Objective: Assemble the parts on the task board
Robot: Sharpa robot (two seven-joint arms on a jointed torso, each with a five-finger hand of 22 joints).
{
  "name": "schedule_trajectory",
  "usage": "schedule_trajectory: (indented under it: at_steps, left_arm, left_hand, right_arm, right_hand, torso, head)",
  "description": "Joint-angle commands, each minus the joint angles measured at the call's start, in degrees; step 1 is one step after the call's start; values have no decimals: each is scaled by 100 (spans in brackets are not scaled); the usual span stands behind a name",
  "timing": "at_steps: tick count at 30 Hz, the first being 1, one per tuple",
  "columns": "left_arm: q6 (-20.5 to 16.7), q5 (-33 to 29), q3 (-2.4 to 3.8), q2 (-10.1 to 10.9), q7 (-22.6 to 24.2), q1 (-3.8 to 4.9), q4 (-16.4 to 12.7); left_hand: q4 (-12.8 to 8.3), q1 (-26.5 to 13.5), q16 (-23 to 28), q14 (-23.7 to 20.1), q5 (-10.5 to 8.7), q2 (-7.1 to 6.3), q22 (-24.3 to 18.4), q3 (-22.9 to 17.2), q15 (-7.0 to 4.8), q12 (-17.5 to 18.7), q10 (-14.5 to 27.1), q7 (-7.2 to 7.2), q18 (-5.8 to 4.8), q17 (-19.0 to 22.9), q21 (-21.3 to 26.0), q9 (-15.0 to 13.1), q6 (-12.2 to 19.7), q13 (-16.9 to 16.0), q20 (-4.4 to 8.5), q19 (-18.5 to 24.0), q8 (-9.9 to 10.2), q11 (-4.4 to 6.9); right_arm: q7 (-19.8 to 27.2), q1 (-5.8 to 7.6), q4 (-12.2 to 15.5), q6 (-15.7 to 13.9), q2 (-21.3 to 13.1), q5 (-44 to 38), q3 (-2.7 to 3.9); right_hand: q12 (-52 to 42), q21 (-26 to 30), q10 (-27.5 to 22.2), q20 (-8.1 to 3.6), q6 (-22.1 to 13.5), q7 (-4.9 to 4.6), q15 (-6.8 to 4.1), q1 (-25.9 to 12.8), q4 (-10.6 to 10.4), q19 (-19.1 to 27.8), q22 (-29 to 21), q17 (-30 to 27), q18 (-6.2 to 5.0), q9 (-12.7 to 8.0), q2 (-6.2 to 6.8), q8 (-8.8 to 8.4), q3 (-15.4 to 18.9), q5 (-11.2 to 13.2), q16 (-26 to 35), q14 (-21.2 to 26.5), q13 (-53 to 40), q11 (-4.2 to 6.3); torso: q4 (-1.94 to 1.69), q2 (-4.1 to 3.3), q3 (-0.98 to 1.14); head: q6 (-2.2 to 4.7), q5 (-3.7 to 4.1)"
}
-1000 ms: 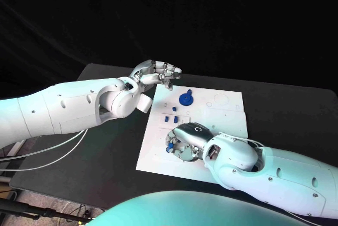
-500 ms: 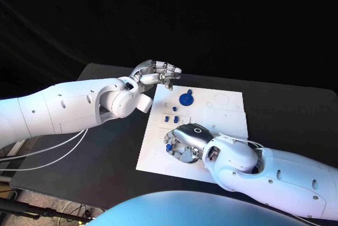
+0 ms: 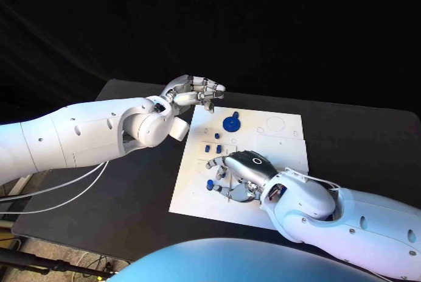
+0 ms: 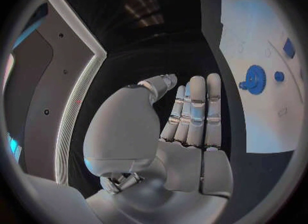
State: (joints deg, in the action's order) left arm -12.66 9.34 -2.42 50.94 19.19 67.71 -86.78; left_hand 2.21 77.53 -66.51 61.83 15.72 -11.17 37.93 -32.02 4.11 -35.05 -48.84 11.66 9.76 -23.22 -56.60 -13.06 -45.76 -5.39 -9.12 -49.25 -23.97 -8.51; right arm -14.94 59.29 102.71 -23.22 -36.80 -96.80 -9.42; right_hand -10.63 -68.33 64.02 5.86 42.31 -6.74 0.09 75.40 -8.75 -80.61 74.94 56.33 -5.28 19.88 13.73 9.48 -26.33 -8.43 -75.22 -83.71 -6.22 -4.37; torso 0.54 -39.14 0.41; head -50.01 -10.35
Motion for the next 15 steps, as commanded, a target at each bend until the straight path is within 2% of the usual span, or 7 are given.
schedule_trajectory:
  at_steps: [1, 3, 5, 9, 11, 12, 15]
  left_arm:
    - [93, -20, 3, 2, 21, 2, -14]
    - [104, -20, 2, 4, 23, 2, -13]
    - [114, -19, 0, 7, 28, 2, -14]
    - [116, -19, -2, 20, 37, 2, -14]
    - [127, -18, -4, 23, 48, 2, -11]
    - [138, -15, -4, 25, 54, 2, -12]
    - [162, -3, -5, 31, 81, 2, -21]
  left_hand:
    - [14, 0, -16, -36, 10, 39, 9, 22, -22, -20, 32, 90, 81, -7, 14, -7, 40, -7, -23, -4, -20, 10]
    - [14, 0, -16, -36, 10, 39, 9, 22, -22, -20, 32, 90, 81, -7, 14, -7, 40, -7, -23, -4, -20, 10]
    - [21, -10, -16, -40, 8, 33, 9, 28, -19, -25, 45, 93, 80, -7, 16, -11, 50, -8, -25, -1, -21, 6]
    - [26, -18, -17, -42, 7, 28, 8, 33, -17, -27, 50, 94, 79, -7, 17, -13, 54, -9, -27, 0, -22, 5]
    - [41, -43, -19, -44, 4, 14, 5, 49, -12, -32, 62, 96, 78, -8, 23, -17, 63, -10, -31, 5, -23, 1]
    - [54, -62, -20, -46, 3, 2, 2, 62, -9, -36, 71, 97, 77, -8, 28, -20, 71, -11, -34, 7, -23, -1]
    - [109, -138, -31, -50, 2, -48, -16, 125, 4, -51, 114, 100, 76, -12, 57, -31, 107, -15, -48, 15, -26, -9]
  right_arm:
    - [357, 63, 185, -667, -211, 349, 26]
    - [534, 146, 292, -764, -412, 652, 45]
    - [728, 285, 396, -735, -689, 1192, 68]
    - [894, 623, 545, -403, -1278, 2496, 90]
    - [841, 794, 614, -98, -1628, 3039, 94]
    - [804, 850, 638, 22, -1766, 3189, 95]
    - [605, 984, 717, 321, -2237, 3547, 84]
  right_hand:
    - [-143, -8, -7, -24, -68, 9, -48, -23, -40, 12, 453, 15, 68, -10, 22, -47, 151, -19, 5, 5, -69, 25]
    - [-274, 18, 38, -44, -73, -38, -73, 15, -57, 19, 449, -11, 64, -10, -17, -56, 230, -39, 18, 9, -136, 56]
    - [-471, -31, 140, -62, 65, -160, -84, 53, -76, -9, 482, 37, 77, 19, -57, 11, 300, -78, -6, -6, -239, 63]
    - [-1179, -136, 556, -44, 736, -241, -53, 114, -115, -69, 555, 173, 102, 139, -147, 372, 416, -149, -90, -47, -675, 28]
    - [-1744, -243, 581, -74, 912, -162, -110, 55, -206, -123, 621, 266, 119, 160, -208, 484, 506, -232, -150, -71, -1112, 92]
    - [-2131, -374, 519, -103, 984, -137, -138, 43, -237, -183, 692, 407, 146, 186, -206, 539, 553, -410, -227, -105, -1441, 134]
    - [-3345, -720, 127, -122, 995, -108, -156, 22, -411, -335, 893, 931, 219, 272, -258, 634, 654, -432, -509, -205, -2628, 153]
  torso:
    - [5, 8, -2]
    - [5, 10, -3]
    - [1, 11, -3]
    - [7, 18, -17]
    - [15, 24, -22]
    - [19, 29, -30]
    - [37, 39, -46]
  head:
    - [1, 38]
    - [1, 52]
    - [3, 140]
    - [53, 285]
    - [95, 392]
    - [123, 464]
    - [156, 603]
